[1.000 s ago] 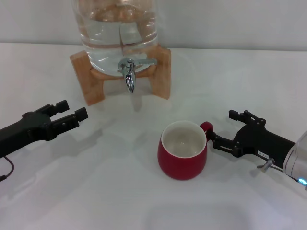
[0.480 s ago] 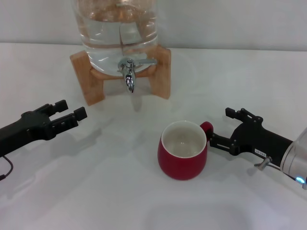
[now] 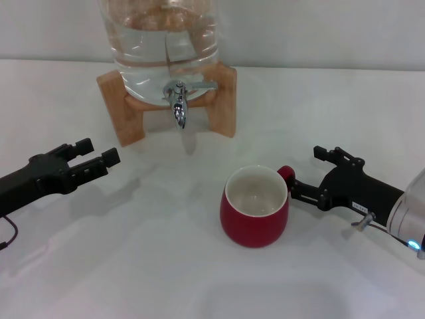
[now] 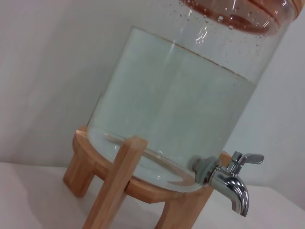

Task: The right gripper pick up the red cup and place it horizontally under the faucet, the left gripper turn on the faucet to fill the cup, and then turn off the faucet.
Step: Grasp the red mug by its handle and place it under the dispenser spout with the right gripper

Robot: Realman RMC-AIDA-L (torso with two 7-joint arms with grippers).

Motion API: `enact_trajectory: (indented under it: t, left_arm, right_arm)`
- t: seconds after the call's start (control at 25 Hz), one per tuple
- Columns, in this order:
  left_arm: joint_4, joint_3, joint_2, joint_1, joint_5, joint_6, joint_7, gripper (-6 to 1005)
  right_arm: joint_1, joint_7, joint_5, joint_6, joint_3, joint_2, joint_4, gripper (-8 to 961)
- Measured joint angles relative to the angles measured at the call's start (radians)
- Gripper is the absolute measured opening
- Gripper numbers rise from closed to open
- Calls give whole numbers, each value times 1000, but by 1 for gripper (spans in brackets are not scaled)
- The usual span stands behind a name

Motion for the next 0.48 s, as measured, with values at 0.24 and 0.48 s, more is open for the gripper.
enact_trajectory:
  t: [0.24, 0.48]
  left_arm:
    - [0, -2, 0, 0, 0, 0, 0, 887]
    - [0, -2, 0, 0, 0, 0, 0, 887]
  right_arm:
    - [2, 0, 3, -5, -11, 0, 0, 749]
    - [2, 0, 3, -5, -14, 0, 3, 744]
